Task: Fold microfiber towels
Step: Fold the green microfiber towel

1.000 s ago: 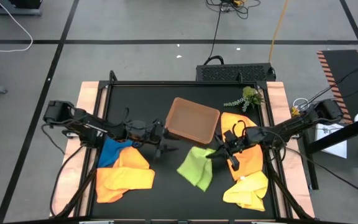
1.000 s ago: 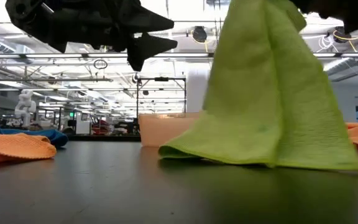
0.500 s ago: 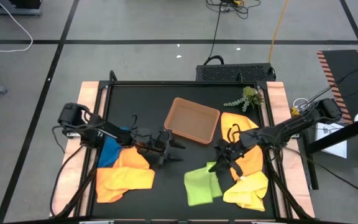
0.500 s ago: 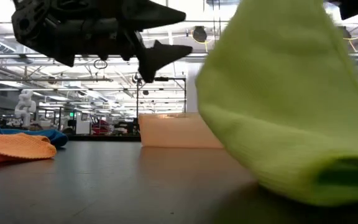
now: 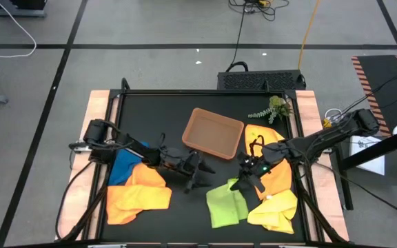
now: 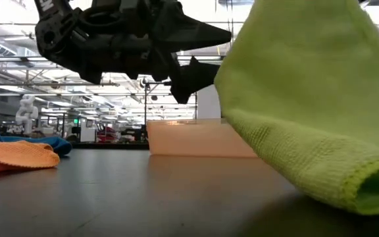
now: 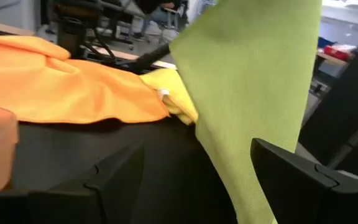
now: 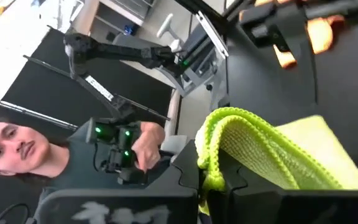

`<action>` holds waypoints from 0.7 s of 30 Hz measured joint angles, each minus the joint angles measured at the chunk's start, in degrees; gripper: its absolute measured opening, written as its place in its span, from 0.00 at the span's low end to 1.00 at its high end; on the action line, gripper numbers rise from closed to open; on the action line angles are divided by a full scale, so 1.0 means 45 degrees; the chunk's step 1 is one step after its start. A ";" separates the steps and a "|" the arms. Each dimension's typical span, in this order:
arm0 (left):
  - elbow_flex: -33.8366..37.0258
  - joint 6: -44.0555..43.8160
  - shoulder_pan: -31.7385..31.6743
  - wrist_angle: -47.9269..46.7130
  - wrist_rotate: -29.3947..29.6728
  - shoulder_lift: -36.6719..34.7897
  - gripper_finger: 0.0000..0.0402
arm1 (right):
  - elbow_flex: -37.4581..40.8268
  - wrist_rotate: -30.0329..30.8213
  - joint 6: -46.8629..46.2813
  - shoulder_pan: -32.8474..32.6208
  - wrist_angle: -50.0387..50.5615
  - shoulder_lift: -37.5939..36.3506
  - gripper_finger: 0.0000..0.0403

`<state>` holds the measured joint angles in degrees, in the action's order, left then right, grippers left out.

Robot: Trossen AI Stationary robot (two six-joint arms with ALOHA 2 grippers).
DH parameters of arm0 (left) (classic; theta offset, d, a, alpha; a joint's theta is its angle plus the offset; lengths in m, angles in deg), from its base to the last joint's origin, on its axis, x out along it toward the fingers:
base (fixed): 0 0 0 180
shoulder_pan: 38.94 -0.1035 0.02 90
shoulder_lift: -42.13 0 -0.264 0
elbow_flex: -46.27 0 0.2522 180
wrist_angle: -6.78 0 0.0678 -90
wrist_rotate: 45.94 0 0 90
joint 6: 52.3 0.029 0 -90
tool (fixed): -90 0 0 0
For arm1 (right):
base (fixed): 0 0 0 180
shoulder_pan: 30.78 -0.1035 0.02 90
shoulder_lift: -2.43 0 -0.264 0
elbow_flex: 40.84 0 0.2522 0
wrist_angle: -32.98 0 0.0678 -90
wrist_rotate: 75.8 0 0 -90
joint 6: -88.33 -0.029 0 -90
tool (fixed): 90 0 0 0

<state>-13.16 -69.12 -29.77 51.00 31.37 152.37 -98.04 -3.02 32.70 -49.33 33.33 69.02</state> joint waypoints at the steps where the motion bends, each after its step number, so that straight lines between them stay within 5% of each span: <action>1: -0.0071 0.0026 -0.0042 0.0067 -0.0282 0.0116 0.74 | -0.0145 -0.0140 0.0139 -0.0048 0.0017 0.0000 0.00; 9: -0.0142 -0.0810 -0.0823 0.2911 -0.4155 0.0724 0.74 | -0.1447 -0.0909 0.1810 -0.0241 -0.0016 0.0000 0.00; 21: -0.1249 -0.0658 -0.1071 0.2559 -0.4938 0.0845 0.74 | -0.1516 -0.1347 0.2429 -0.0119 -0.1257 0.0356 0.00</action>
<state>-18.78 -72.09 -34.58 62.52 9.15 156.17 -104.87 -9.08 43.63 -49.87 27.67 70.62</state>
